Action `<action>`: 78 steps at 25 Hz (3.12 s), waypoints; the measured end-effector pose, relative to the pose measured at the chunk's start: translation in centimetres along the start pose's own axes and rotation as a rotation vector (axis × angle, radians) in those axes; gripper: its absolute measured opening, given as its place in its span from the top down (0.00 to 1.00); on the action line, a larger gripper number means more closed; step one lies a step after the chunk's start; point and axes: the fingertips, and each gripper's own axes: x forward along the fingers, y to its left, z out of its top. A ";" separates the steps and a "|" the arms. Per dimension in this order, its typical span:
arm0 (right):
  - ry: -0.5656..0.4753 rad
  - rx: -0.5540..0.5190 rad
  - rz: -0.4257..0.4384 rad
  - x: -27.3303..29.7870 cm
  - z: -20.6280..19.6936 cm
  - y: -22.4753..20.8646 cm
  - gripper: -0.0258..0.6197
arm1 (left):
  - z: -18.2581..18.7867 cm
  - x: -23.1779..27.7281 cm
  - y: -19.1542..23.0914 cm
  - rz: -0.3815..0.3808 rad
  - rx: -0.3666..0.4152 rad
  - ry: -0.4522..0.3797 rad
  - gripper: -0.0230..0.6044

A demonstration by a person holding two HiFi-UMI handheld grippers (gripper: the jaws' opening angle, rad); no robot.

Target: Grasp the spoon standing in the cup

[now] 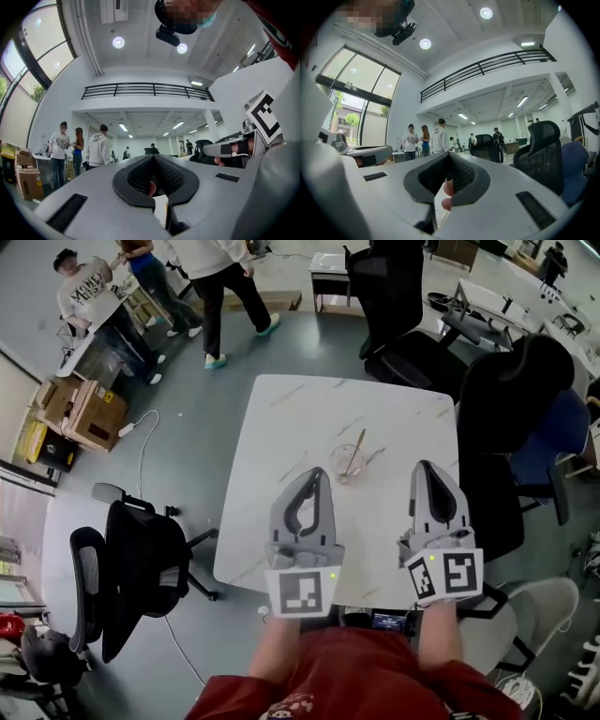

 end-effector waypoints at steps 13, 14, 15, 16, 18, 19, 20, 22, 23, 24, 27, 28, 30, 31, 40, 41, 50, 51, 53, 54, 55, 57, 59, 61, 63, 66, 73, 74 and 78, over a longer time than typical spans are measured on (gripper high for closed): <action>0.112 0.077 -0.048 5.9 -6.0 -1.8 0.94 | -6.2 6.6 1.8 -0.071 -0.012 0.100 0.95; 0.118 0.085 -0.046 6.4 -6.5 -1.9 0.94 | -6.8 7.0 1.9 -0.074 -0.009 0.111 0.95; 0.125 0.090 -0.045 6.9 -7.0 -2.1 0.94 | -7.3 7.5 2.0 -0.077 -0.006 0.120 0.95; 0.133 0.095 -0.044 7.3 -7.6 -2.2 0.94 | -7.8 7.9 2.1 -0.081 -0.003 0.127 0.95; 0.159 0.106 -0.042 8.1 -8.8 -2.3 0.94 | -8.6 8.5 2.2 -0.087 -0.004 0.136 0.95; 0.177 0.109 -0.039 8.5 -9.5 -2.3 0.94 | -9.1 8.7 2.3 -0.089 -0.005 0.142 0.95; 0.196 0.111 -0.036 8.9 -10.3 -2.2 0.94 | -9.5 8.9 2.4 -0.092 -0.005 0.149 0.95; 0.228 0.116 -0.024 9.6 -11.6 -2.0 0.94 | -10.3 9.3 2.6 -0.097 -0.005 0.162 0.95; 0.241 0.118 -0.018 10.0 -12.1 -1.9 0.94 | -10.6 9.5 2.7 -0.098 -0.008 0.169 0.95; 0.251 0.120 -0.013 10.3 -12.7 -1.8 0.94 | -11.0 9.6 2.8 -0.099 -0.011 0.176 0.95; 0.288 0.135 -0.004 11.0 -14.3 -1.4 0.94 | -12.1 9.8 3.0 -0.107 -0.011 0.195 0.95; 0.301 0.141 -0.001 11.3 -14.9 -1.2 0.94 | -12.5 9.8 3.0 -0.110 -0.010 0.203 0.95; 0.326 0.145 0.002 11.8 -15.8 -1.0 0.94 | -13.2 10.0 3.1 -0.115 -0.007 0.218 0.95; 0.336 0.144 0.003 12.1 -16.2 -1.0 0.94 | -13.5 10.1 3.2 -0.118 -0.008 0.222 0.95; 0.399 0.168 0.006 13.6 -19.4 -1.1 0.94 | -16.4 10.6 3.9 -0.131 -0.026 0.280 0.95; 0.406 0.171 0.003 13.8 -19.7 -1.1 0.94 | -16.6 10.7 4.0 -0.130 -0.031 0.283 0.95; 0.434 0.235 0.000 14.5 -21.9 -1.9 0.89 | -18.3 11.6 4.1 -0.146 -0.048 0.303 0.95; 0.434 0.251 0.004 14.6 -22.0 -2.0 0.88 | -18.5 11.7 4.0 -0.148 -0.046 0.306 0.95; 0.435 0.279 0.015 14.8 -22.3 -2.1 0.87 | -18.7 11.9 4.0 -0.151 -0.047 0.308 0.95; 0.438 0.282 0.022 14.8 -22.4 -2.1 0.87 | -18.9 12.0 4.0 -0.151 -0.049 0.310 0.95; 0.444 0.282 0.031 14.9 -22.6 -2.1 0.87 | -19.0 12.1 4.0 -0.151 -0.050 0.313 0.95; 0.457 0.283 0.052 15.0 -23.0 -1.9 0.86 | -19.2 12.2 4.0 -0.153 -0.049 0.316 0.95; 0.463 0.282 0.071 15.3 -23.1 -1.7 0.85 | -19.3 12.4 4.0 -0.155 -0.046 0.316 0.95; 0.468 0.279 0.082 15.5 -23.2 -1.5 0.84 | -19.4 12.5 4.1 -0.156 -0.051 0.318 0.95; 0.476 0.281 0.088 15.6 -23.6 -1.5 0.84 | -19.6 12.5 4.1 -0.157 -0.052 0.322 0.95; 0.488 0.277 0.103 15.9 -23.9 -1.5 0.84 | -19.9 12.7 4.0 -0.157 -0.054 0.329 0.95; 0.515 0.270 0.132 16.2 -24.5 -1.2 0.84 | -19.8 13.1 4.2 -0.150 -0.055 0.322 0.95; 0.518 0.270 0.137 16.2 -24.5 -1.2 0.84 | -19.9 13.1 4.2 -0.149 -0.056 0.324 0.95; 0.532 0.258 0.154 16.4 -24.9 -1.0 0.84 | -19.8 12.9 4.1 -0.146 -0.060 0.329 0.95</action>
